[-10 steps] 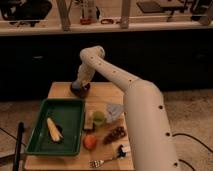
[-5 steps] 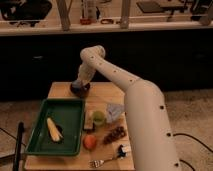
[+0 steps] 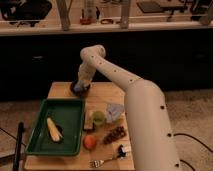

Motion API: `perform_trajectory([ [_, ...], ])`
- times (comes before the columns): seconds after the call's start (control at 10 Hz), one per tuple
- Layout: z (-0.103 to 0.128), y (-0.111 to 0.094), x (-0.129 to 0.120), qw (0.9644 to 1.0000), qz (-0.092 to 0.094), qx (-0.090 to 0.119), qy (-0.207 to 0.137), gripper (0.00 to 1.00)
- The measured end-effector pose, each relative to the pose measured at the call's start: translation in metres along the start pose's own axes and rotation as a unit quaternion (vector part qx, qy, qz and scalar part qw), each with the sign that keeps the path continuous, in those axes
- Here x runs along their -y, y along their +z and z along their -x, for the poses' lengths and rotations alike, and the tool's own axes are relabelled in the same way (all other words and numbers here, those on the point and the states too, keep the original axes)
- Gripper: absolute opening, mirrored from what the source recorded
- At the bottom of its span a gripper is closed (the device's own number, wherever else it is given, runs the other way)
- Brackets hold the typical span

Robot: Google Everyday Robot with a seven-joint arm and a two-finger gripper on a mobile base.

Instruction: Place sponge in purple bowl

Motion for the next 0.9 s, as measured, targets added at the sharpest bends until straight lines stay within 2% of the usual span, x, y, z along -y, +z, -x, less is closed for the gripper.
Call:
perform_trajectory([
  [0.9,-0.0025,-0.0052,0.0027,0.9999,0.004,-0.004,-0.009,0.80],
])
